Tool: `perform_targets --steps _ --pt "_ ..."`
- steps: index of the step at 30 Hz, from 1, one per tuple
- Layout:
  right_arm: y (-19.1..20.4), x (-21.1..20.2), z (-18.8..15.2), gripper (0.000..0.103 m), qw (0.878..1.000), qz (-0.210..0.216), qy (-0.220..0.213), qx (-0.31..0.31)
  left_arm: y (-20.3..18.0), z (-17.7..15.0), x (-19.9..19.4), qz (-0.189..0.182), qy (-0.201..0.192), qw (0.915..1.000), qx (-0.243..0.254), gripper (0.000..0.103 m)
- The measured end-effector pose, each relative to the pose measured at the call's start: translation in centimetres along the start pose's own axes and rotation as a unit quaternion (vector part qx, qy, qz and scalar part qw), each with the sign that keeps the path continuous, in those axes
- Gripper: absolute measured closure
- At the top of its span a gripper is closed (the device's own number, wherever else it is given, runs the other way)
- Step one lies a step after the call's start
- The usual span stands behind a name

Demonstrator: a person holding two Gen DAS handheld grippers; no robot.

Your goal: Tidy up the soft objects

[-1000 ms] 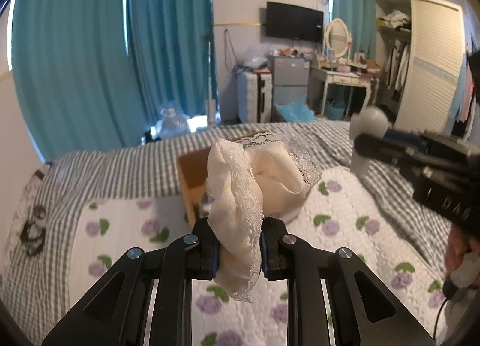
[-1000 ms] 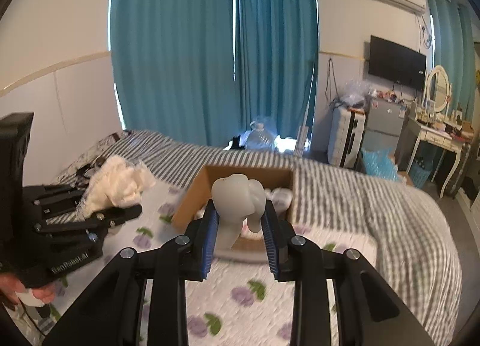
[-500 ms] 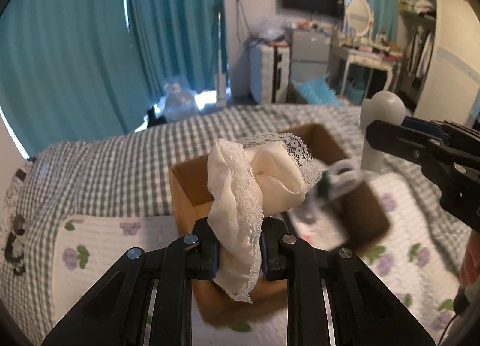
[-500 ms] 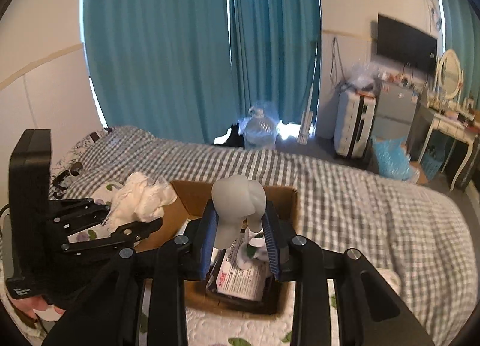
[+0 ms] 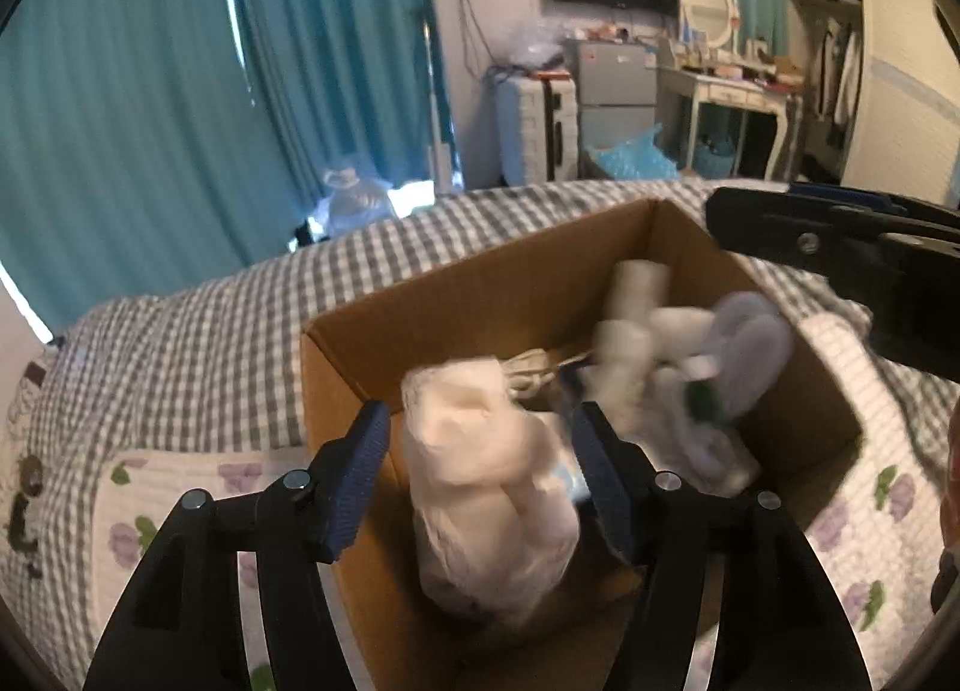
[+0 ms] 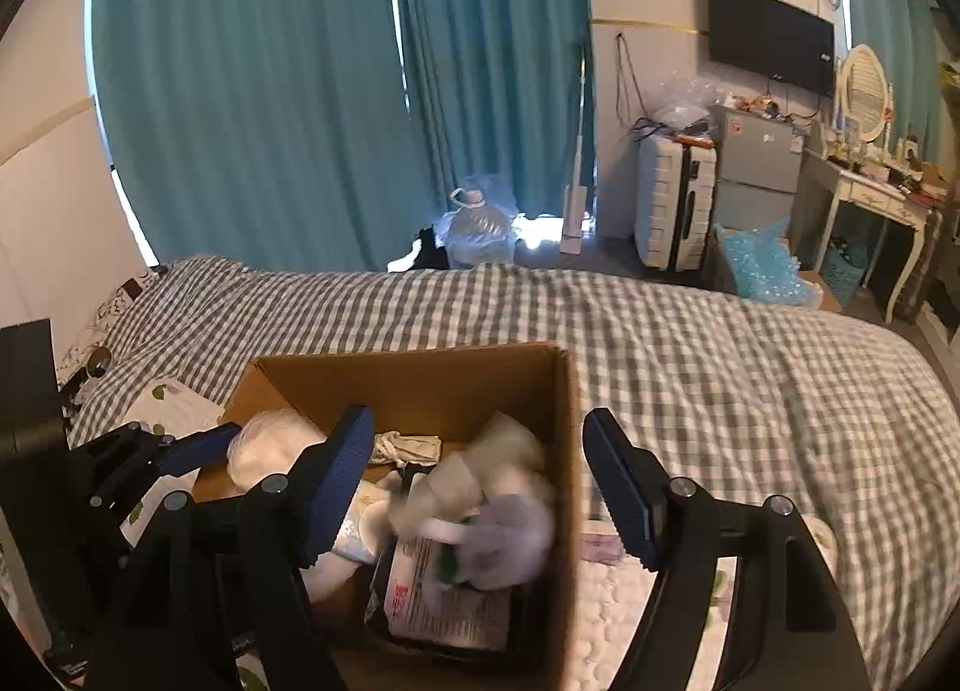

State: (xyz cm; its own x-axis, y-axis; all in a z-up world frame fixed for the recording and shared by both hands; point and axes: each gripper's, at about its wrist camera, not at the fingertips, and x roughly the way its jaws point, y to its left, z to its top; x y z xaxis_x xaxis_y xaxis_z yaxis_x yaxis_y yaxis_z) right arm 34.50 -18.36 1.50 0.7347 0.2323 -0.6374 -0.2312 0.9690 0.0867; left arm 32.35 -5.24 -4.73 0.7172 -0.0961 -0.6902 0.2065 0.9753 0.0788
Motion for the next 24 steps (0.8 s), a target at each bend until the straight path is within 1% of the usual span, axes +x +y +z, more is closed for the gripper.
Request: perform_targets --steps 3,6,7,9,12,13,14,15,16,17,18,19,20,24 --pt "0.0 -3.0 0.6 0.029 1.0 -0.008 -0.013 -0.001 0.1 0.8 -3.0 0.008 -0.022 0.9997 -0.009 0.039" --pt "0.4 -7.3 1.6 0.025 0.999 -0.022 -0.033 0.0 0.3 1.8 -8.3 0.022 -0.067 0.9974 -0.01 0.039" --pt "0.6 -8.7 2.0 0.025 0.999 -0.028 -0.041 -0.001 0.3 2.2 -11.0 0.026 -0.087 0.9958 -0.009 0.039" --pt "1.2 -13.4 3.1 0.025 0.997 -0.031 -0.07 -0.006 0.4 2.9 -15.3 0.034 -0.121 0.9921 -0.006 0.039" --pt "2.3 -20.0 4.0 0.019 0.993 -0.039 -0.112 -0.015 0.5 3.6 -22.3 0.056 -0.182 0.9817 -0.002 0.038" --pt "2.7 -22.2 4.3 0.016 0.991 -0.043 -0.128 -0.02 0.7 3.8 -24.1 0.058 -0.2 0.9782 -0.003 0.034" --pt "3.1 -23.7 4.5 0.014 0.989 -0.045 -0.138 -0.024 0.7 3.7 -26.5 0.059 -0.223 0.9731 -0.005 0.022" --pt "3.7 -26.5 4.6 0.008 0.986 -0.047 -0.157 -0.029 0.8 3.5 -28.4 0.061 -0.242 0.9682 -0.009 0.016" --pt "4.1 -28.4 4.6 0.004 0.985 -0.041 -0.167 -0.031 0.7 3.0 -31.0 0.067 -0.271 0.9601 -0.014 0.016" --pt "4.4 -30.1 4.6 0.003 0.983 -0.036 -0.175 -0.031 0.8 2.7 -32.7 0.072 -0.287 0.955 -0.016 0.015" --pt "4.7 -31.5 4.5 0.001 0.982 -0.035 -0.18 -0.031 0.9 2.4 -33.8 0.075 -0.298 0.9516 -0.016 0.014" --pt "5.1 -32.8 4.3 0.001 0.981 -0.037 -0.186 -0.032 0.9 1.8 -35.6 0.078 -0.312 0.9466 -0.019 0.014" --pt "5.5 -34.5 3.8 0.001 0.979 -0.042 -0.195 -0.035 0.9 1.3 -36.7 0.08 -0.321 0.9434 -0.023 0.014" --pt "6.3 -38.5 1.5 0.0 0.973 -0.038 -0.226 -0.038 1.7 -0.9 -38.8 0.073 -0.34 0.9369 -0.039 0.014"
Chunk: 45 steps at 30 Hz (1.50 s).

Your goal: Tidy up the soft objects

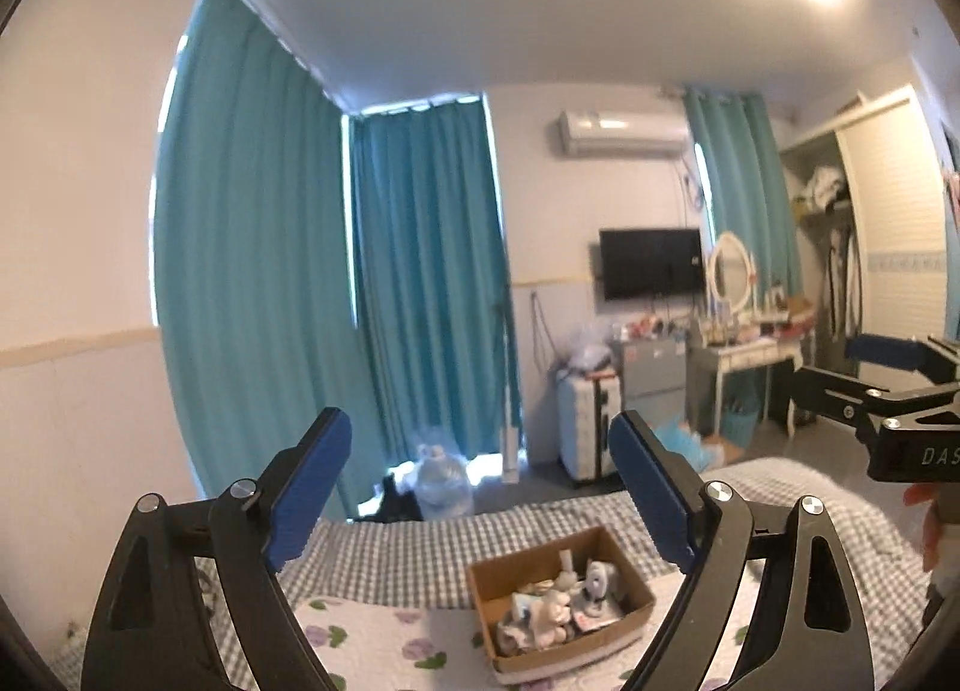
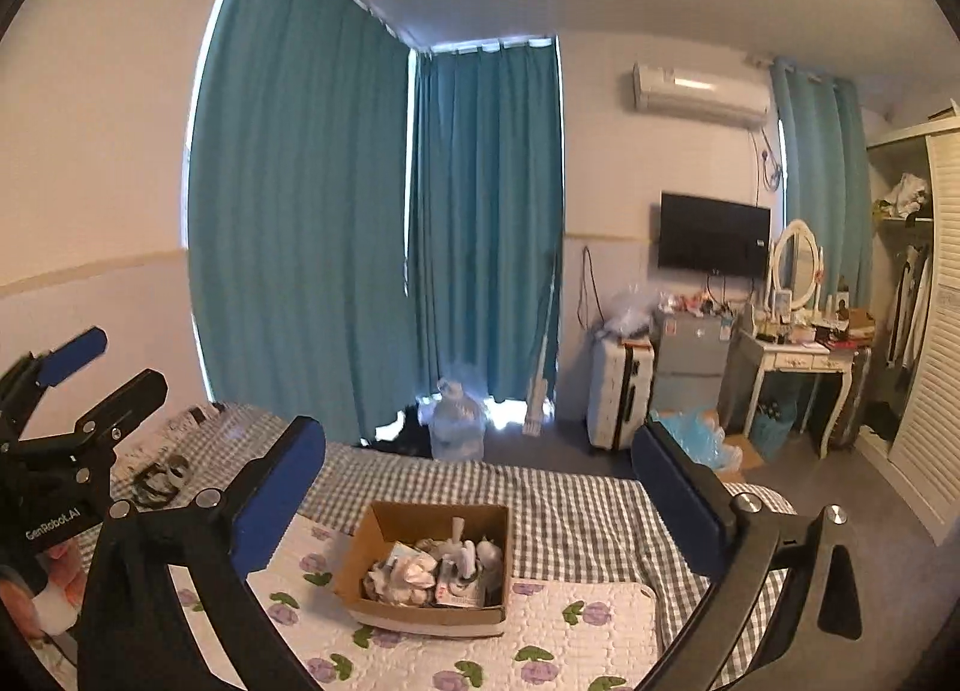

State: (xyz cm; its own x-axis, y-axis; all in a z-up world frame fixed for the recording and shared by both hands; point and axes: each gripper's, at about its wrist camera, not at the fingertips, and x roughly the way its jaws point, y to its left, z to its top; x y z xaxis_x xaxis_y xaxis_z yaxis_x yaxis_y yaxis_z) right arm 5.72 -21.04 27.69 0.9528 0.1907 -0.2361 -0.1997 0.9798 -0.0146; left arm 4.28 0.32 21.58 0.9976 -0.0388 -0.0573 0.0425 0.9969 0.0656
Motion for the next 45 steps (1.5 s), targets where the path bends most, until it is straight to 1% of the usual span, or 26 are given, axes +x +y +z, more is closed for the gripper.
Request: perform_targets --steps 4,6,8,9,13,14,15,16,19,21,23,27,30,37,45 --pt "0.6 -2.9 -2.1 0.0 0.999 -0.017 -0.029 0.002 0.5 -2.3 -1.3 0.008 0.001 0.9999 -0.01 0.014" --pt "0.6 -3.4 -3.3 0.0 0.999 -0.02 -0.036 0.002 0.4 -3.4 -1.5 0.009 -0.003 0.9998 -0.014 0.013" --pt "0.9 -3.2 -4.6 0.0 0.999 -0.017 -0.04 0.005 0.5 -4.9 -0.6 0.009 0.005 0.9997 -0.021 0.013" --pt "1.1 -2.7 -5.6 0.0 0.999 -0.011 -0.04 0.005 0.4 -5.3 -0.9 0.01 0.007 0.9996 -0.024 0.013" --pt "1.3 -0.3 -8.7 0.0 0.999 -0.014 -0.044 0.009 0.0 -8.4 1.2 0.031 0.017 0.9992 -0.018 0.013" --pt "1.2 0.7 -9.7 0.0 0.999 -0.013 -0.041 0.011 0.0 -9.4 2.2 0.029 0.029 0.999 -0.018 0.013" --pt "1.1 2.2 -10.9 0.0 0.999 -0.017 -0.033 0.013 -0.1 -10.2 2.8 0.024 0.041 0.9987 -0.019 0.013" --pt "0.9 3.1 -11.3 0.0 0.999 -0.019 -0.027 0.015 0.0 -11.3 4.3 0.018 0.059 0.9979 -0.021 0.013" --pt "0.4 7.1 -14.3 0.0 0.999 -0.017 0.009 0.025 -0.5 -14.0 5.9 0.019 0.083 0.9962 -0.022 0.013" --pt "0.2 8.9 -16.0 0.0 0.999 -0.019 0.028 0.029 -0.7 -15.8 6.3 0.015 0.094 0.9952 -0.024 0.013" --pt "0.2 10.1 -17.4 0.0 0.999 -0.019 0.042 0.029 -1.1 -16.9 7.2 0.01 0.104 0.9942 -0.026 0.013" --pt "0.5 11.4 -19.0 0.0 0.998 -0.014 0.057 0.025 -1.5 -17.9 7.1 0.007 0.106 0.9942 -0.016 0.013" --pt "0.8 11.9 -19.6 0.0 0.998 -0.02 0.062 0.016 -1.3 -18.1 6.9 0.007 0.108 0.994 -0.018 0.013" --pt "1.4 12.2 -19.7 0.0 0.997 -0.026 0.067 0.013 -0.6 -18.0 6.8 0.003 0.113 0.9929 -0.036 0.013" --pt "1.8 12.3 -20.1 0.0 0.997 -0.032 0.076 0.009 -0.7 -18.7 7.2 0.003 0.12 0.992 -0.038 0.013"
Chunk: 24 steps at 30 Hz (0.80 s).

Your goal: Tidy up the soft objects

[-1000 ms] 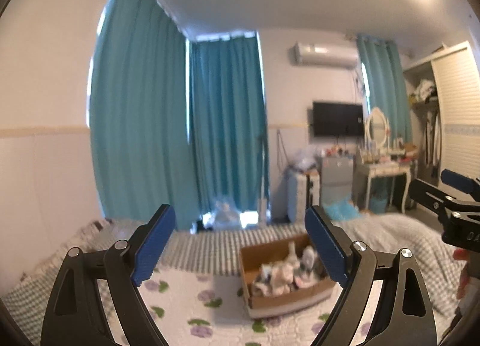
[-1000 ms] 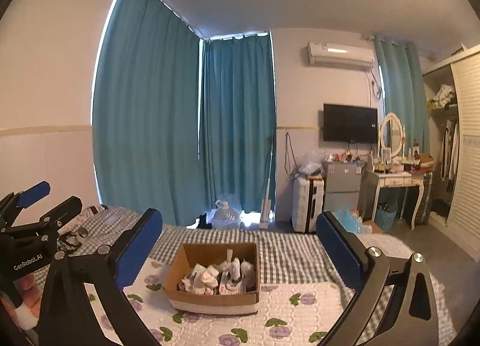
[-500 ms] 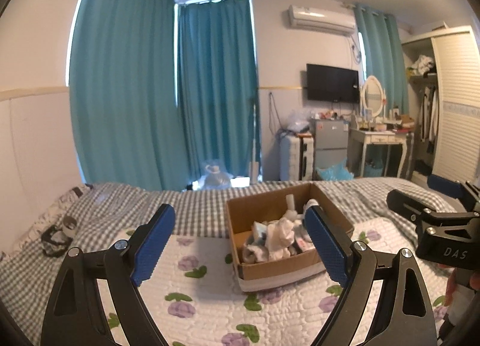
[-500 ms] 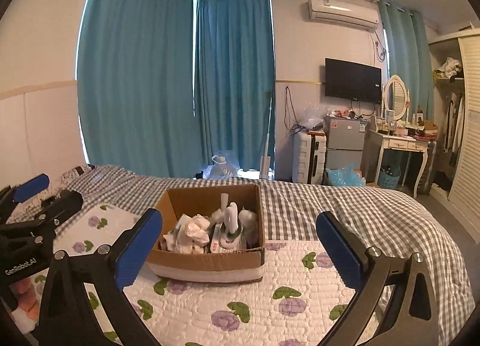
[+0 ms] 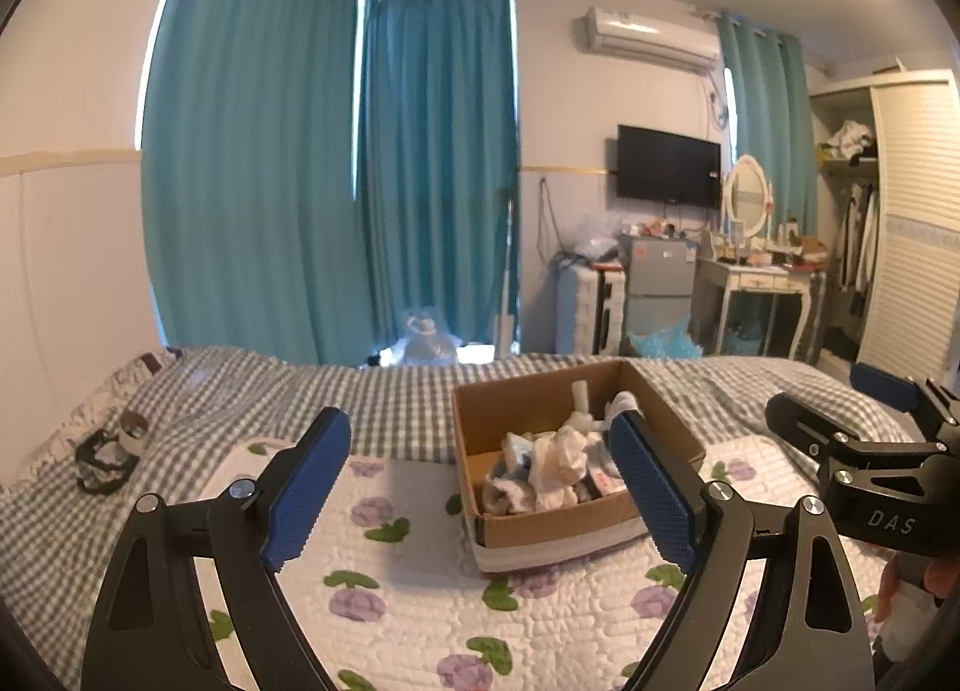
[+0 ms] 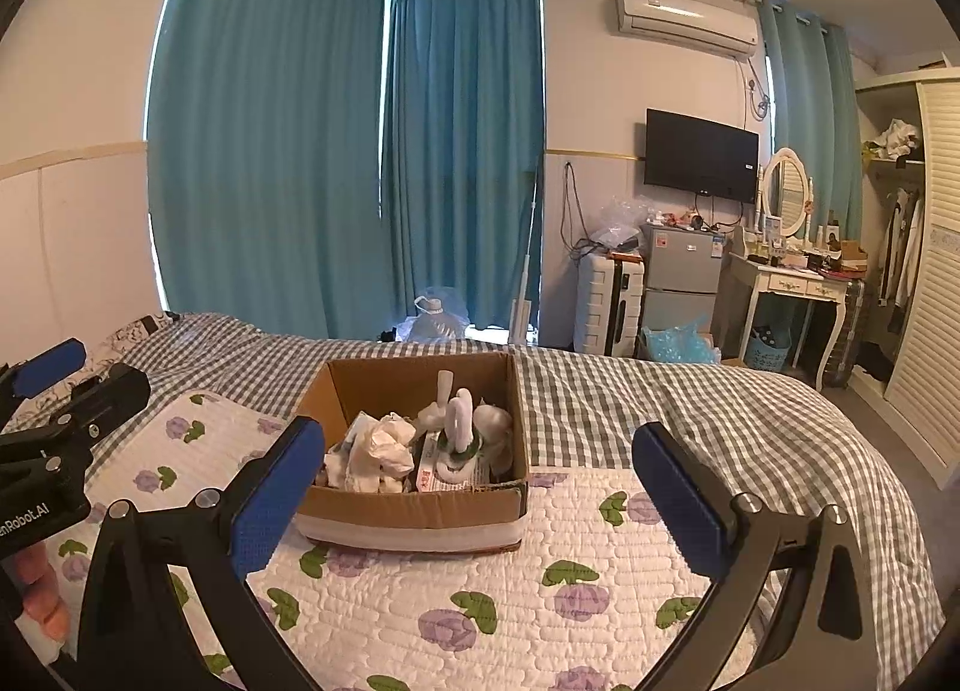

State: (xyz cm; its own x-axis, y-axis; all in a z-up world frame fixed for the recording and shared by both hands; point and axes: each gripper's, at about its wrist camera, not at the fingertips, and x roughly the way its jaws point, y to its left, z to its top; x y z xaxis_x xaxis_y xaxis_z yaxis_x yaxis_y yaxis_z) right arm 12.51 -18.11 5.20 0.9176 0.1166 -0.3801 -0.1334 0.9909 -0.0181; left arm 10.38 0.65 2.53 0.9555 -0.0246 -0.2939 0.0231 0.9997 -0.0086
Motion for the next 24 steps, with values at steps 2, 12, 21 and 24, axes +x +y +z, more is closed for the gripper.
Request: perform_targets --steps 2,12,21,24 --pt "0.04 -0.05 -0.01 0.0 1.0 0.001 0.0 0.001 -0.01 -0.03 -0.02 0.003 0.001 1.0 0.0 0.013" --pt "0.13 0.02 -0.05 0.0 1.0 -0.002 0.0 -0.001 -0.1 -0.02 -0.05 0.01 -0.004 0.9999 0.001 0.013" --pt "0.14 -0.19 -0.01 0.0 1.0 -0.004 -0.002 0.0 -0.07 -0.12 -0.06 0.01 -0.006 0.9999 0.0 0.013" --pt "0.13 -0.18 -0.01 0.0 1.0 -0.003 -0.002 0.0 -0.07 -0.12 -0.04 0.011 -0.006 0.9999 0.0 0.013"
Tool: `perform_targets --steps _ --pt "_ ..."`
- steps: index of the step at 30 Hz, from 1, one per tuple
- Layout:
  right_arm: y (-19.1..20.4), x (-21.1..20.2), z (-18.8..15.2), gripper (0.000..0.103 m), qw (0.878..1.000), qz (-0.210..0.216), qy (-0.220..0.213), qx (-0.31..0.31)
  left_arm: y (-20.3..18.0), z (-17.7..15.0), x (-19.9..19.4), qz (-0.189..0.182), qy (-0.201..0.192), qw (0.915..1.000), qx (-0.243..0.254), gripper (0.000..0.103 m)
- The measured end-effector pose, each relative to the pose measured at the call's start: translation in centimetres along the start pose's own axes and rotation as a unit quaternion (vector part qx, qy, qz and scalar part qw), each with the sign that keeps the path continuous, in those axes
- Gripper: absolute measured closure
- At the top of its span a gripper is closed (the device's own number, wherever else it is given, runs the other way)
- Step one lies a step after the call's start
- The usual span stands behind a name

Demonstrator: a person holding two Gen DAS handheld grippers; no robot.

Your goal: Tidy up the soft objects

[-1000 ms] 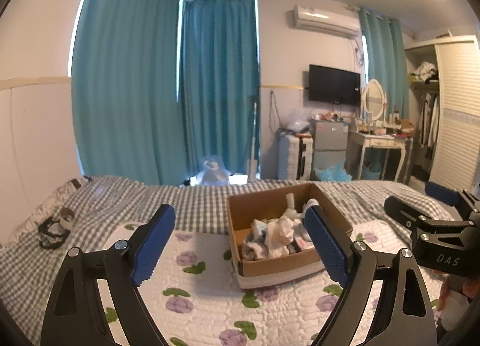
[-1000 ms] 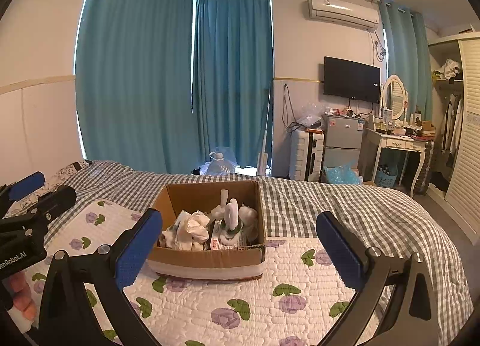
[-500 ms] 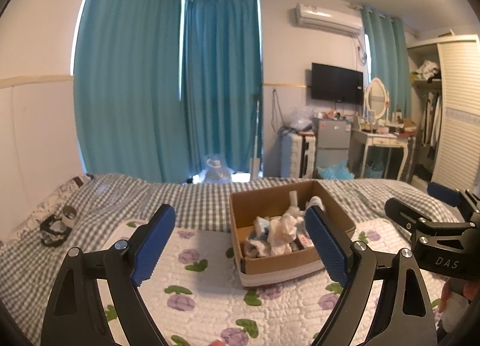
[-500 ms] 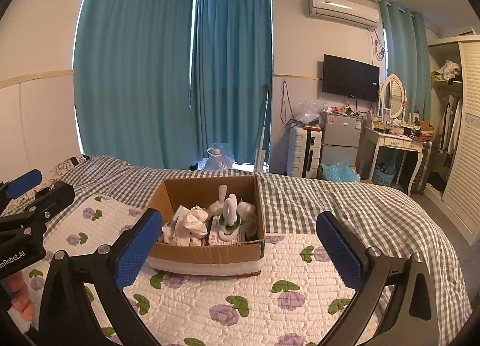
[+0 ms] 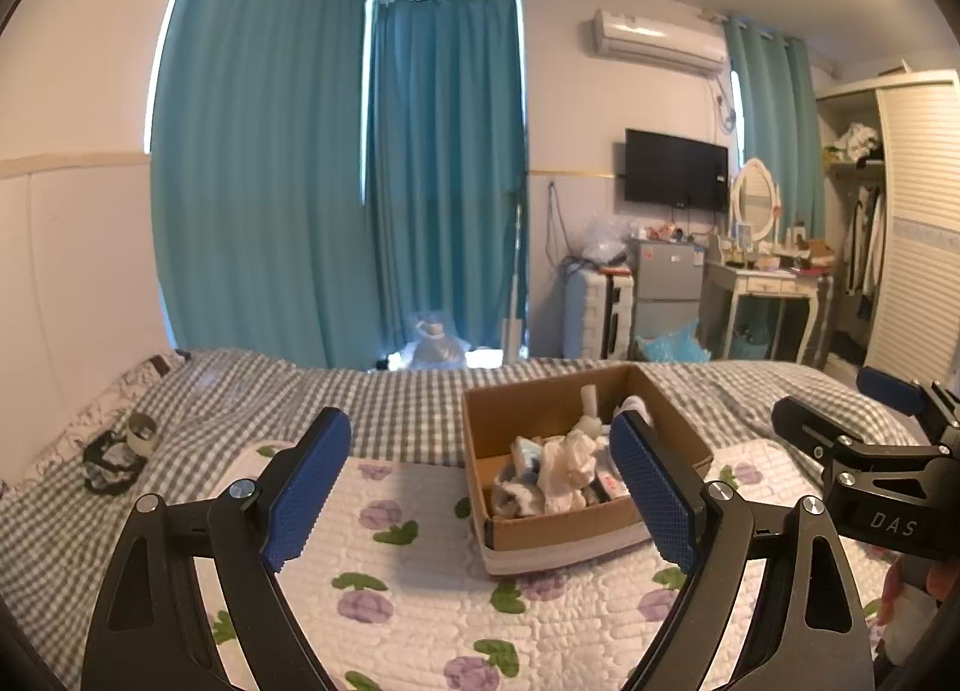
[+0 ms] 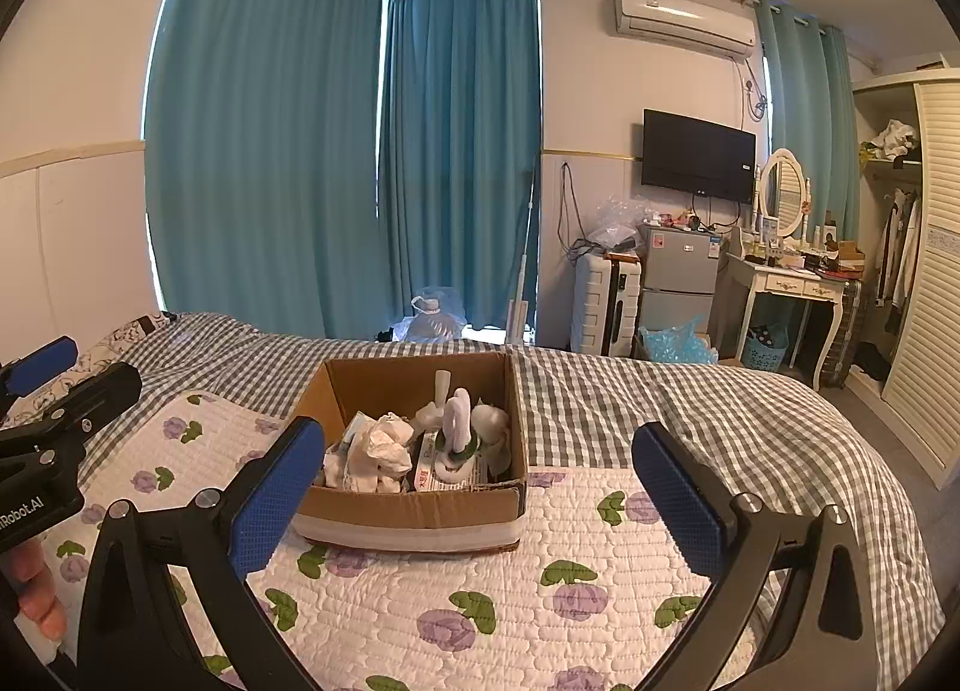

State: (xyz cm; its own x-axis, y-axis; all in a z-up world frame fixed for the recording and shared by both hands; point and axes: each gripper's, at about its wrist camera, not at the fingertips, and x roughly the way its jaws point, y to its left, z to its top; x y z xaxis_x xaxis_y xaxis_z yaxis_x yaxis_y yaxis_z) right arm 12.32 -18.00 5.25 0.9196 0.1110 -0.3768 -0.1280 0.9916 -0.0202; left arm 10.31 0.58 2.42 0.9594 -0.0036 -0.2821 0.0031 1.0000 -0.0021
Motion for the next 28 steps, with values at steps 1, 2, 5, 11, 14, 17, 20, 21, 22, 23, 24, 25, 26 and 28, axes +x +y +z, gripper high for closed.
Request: perform_targets --steps 1,2,5,11,14,17,20,21,22,23,24,25,26,28 --pt "0.01 -0.02 0.01 0.0 1.0 -0.001 -0.001 0.0 0.02 0.01 0.03 0.0 0.0 1.0 0.0 0.013" --pt "-0.01 -0.03 -0.02 0.0 1.0 -0.002 -0.001 0.0 0.06 0.03 0.06 0.0 0.001 1.0 -0.001 0.013" --pt "-0.06 -0.01 0.04 0.0 1.0 -0.002 -0.001 0.0 0.07 0.05 0.03 0.0 0.0 1.0 -0.002 0.013" --pt "-0.05 0.07 0.09 0.0 1.0 -0.002 -0.001 0.001 0.1 0.0 -0.01 0.001 -0.001 1.0 -0.001 0.013" --pt "-0.05 0.06 0.08 0.0 1.0 -0.002 -0.002 0.001 0.11 0.01 -0.05 0.003 -0.002 1.0 -0.001 0.013" --pt "-0.06 0.13 0.0 0.0 1.0 -0.004 -0.003 0.002 0.15 0.03 -0.02 0.002 -0.001 1.0 -0.002 0.013" --pt "-0.18 0.13 -0.02 0.0 1.0 -0.003 -0.005 0.01 0.18 0.05 -0.01 0.004 0.0 1.0 -0.002 0.013" --pt "-0.25 0.15 -0.01 0.0 1.0 -0.003 -0.004 0.011 0.23 0.05 -0.03 0.004 0.001 1.0 -0.003 0.013" --pt "-0.23 0.17 0.01 0.0 1.0 -0.004 -0.003 0.012 0.3 0.08 0.01 0.003 0.002 1.0 -0.005 0.013" --pt "-0.24 0.18 -0.01 0.0 1.0 -0.005 -0.003 0.011 0.31 0.08 -0.08 0.003 0.002 1.0 -0.006 0.013" --pt "-0.25 0.21 -0.05 0.0 1.0 -0.006 -0.002 0.011 0.39 0.13 -0.11 0.004 0.003 0.9999 -0.009 0.013" --pt "-0.23 0.12 -0.01 0.0 1.0 -0.007 -0.002 0.011 0.41 0.17 -0.18 0.005 0.003 0.9999 -0.011 0.013" --pt "-0.23 0.09 -0.04 0.0 1.0 -0.007 -0.001 0.011 0.45 0.24 -0.29 0.004 0.003 0.9999 -0.012 0.013" --pt "-0.2 -0.08 -0.01 0.0 1.0 -0.007 -0.002 0.011 0.45 0.42 -0.54 -0.001 0.002 0.9999 -0.012 0.013"
